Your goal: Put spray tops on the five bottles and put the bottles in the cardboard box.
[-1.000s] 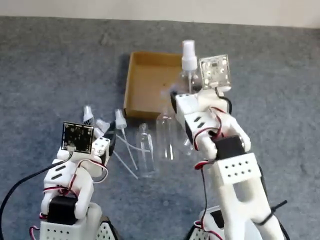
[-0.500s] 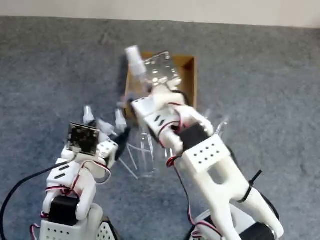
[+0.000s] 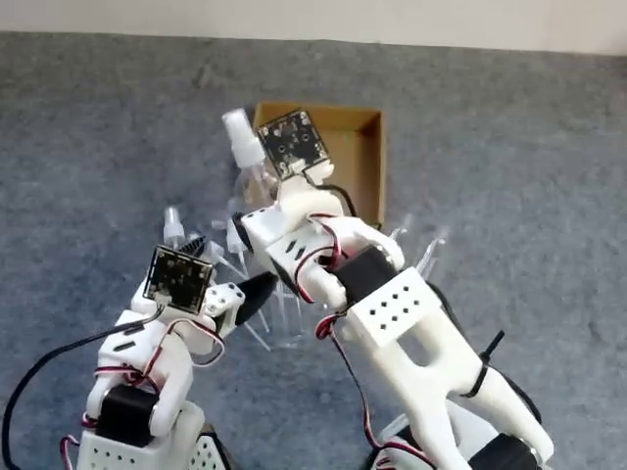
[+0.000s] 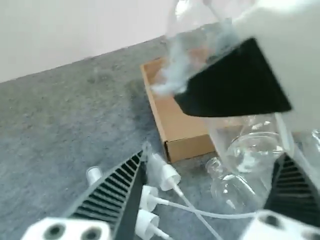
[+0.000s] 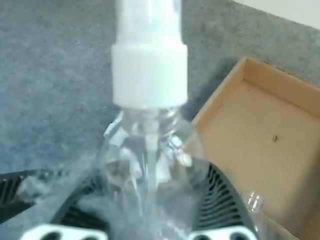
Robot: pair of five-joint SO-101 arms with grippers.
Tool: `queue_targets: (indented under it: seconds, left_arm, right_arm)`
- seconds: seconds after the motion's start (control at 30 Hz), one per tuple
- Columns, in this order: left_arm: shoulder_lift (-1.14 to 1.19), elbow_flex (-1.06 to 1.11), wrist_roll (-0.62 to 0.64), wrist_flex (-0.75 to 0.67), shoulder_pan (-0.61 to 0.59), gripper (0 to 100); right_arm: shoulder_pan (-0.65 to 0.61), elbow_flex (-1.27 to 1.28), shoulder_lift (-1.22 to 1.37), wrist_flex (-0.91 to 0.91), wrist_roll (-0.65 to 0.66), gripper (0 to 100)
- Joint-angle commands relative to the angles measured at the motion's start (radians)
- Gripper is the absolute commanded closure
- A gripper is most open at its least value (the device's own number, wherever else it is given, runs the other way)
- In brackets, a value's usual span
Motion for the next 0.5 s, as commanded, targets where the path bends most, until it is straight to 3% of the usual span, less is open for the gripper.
queue_targets:
  seconds: [0.0, 0.23, 0.47]
  left_arm:
    - [-0.005, -0.002, -0.011, -0.018, -0.022, 69]
    - [-0.001, -0.002, -0.012, -0.018, -0.024, 69]
    - [-0.001, -0.002, -0.012, -0.018, -0.024, 69]
  right_arm:
    - [-0.030, -0.065, -0.015, 0.019, -0.026, 99.5]
    - [-0.064, -0.067, -0.025, 0.104, -0.025, 99.5]
    - [-0.051, -0.053, -0.211, 0.119, 0.023, 99.5]
